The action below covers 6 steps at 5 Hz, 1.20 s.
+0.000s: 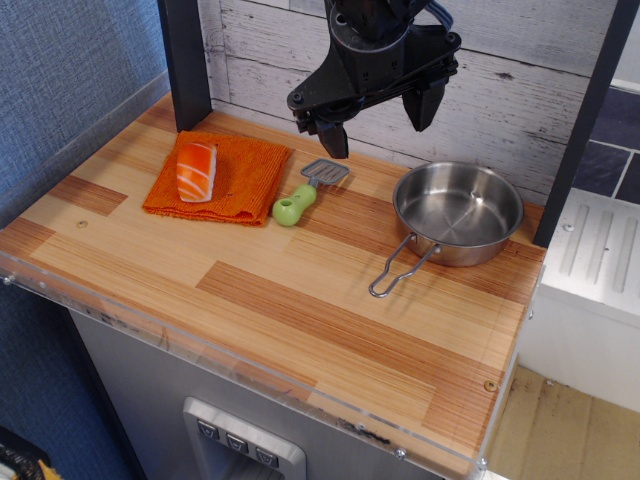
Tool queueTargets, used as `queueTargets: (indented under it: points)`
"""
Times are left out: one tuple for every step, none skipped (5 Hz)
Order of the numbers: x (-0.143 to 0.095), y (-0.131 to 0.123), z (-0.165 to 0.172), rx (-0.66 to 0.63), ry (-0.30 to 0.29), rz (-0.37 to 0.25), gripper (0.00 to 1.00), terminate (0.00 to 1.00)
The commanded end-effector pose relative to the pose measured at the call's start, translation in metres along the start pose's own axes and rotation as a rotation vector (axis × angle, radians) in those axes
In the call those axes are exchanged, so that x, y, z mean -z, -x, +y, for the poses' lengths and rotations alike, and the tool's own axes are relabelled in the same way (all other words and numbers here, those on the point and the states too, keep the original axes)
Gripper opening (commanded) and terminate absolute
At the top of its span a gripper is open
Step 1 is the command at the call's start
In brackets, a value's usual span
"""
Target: Move fish and place it below the pot.
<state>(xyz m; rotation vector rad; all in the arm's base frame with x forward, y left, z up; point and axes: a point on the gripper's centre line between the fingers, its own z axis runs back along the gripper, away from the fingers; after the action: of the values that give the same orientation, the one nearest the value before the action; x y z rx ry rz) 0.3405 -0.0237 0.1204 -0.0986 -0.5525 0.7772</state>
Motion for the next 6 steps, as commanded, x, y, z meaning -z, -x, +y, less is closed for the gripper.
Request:
queueTargets:
  points:
    - [0.0, 0.0, 0.0, 0.0, 0.0, 0.0, 1.0, 0.0]
    - [0.008, -0.017, 0.023, -0.007, -0.019, -0.011, 1.0, 0.0]
    - [0.013, -0.032, 0.042, -0.022, -0.054, -0.023, 1.0, 0.0]
    - [0.021, -0.052, 0.064, -0.064, -0.093, -0.035, 1.0, 0.0]
    - [0.035, -0.069, 0.08, -0.087, -0.129, -0.032, 1.0, 0.0]
    - [0.045, -0.08, 0.089, -0.067, -0.157, -0.029, 1.0, 0.0]
